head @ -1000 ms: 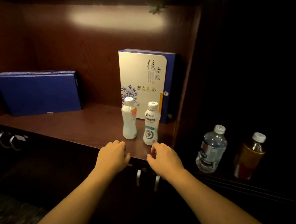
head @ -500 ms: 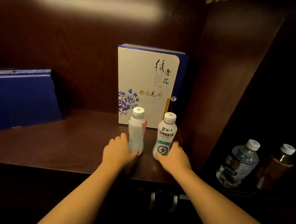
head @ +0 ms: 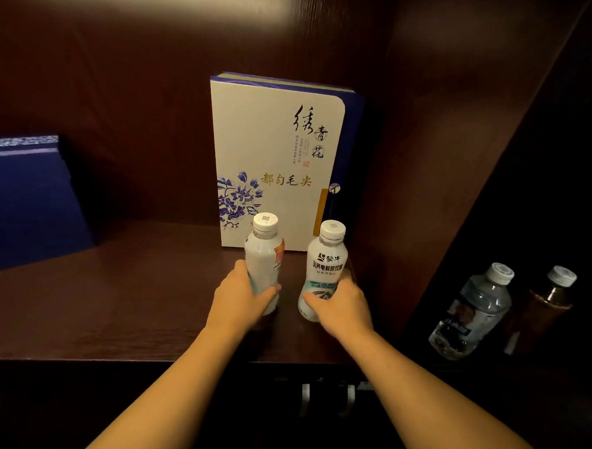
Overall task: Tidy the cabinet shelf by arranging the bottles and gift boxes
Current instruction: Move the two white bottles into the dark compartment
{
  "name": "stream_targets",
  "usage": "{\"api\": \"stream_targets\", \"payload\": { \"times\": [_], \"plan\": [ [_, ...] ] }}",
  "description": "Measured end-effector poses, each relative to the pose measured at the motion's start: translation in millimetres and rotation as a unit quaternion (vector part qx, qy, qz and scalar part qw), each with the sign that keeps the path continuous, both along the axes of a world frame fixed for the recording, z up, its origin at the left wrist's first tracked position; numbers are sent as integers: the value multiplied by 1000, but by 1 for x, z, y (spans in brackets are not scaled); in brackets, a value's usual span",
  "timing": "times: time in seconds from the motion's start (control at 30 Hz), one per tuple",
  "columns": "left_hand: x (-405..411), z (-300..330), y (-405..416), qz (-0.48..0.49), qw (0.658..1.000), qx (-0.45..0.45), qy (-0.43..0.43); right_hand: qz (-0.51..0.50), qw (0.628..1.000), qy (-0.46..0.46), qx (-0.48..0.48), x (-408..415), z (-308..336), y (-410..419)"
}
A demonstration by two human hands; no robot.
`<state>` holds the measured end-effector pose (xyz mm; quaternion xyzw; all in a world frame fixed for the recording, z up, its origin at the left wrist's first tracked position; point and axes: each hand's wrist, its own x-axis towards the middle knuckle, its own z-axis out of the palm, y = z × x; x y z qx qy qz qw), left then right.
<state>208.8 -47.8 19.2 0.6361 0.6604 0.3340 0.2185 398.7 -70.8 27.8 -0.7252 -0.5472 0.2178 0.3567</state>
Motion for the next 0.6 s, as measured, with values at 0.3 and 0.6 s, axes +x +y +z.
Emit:
{"api": "stream_targets", "payload": {
  "times": [0.3, 0.6],
  "plan": [
    [4, 4, -55, -2, 1000, -22, -7, 35, 999, 29, 15, 5, -1, -54],
    [39, 17, -156, -3, 999, -20, -27, 89, 991, 82, 48, 43, 1, -147]
  ]
}}
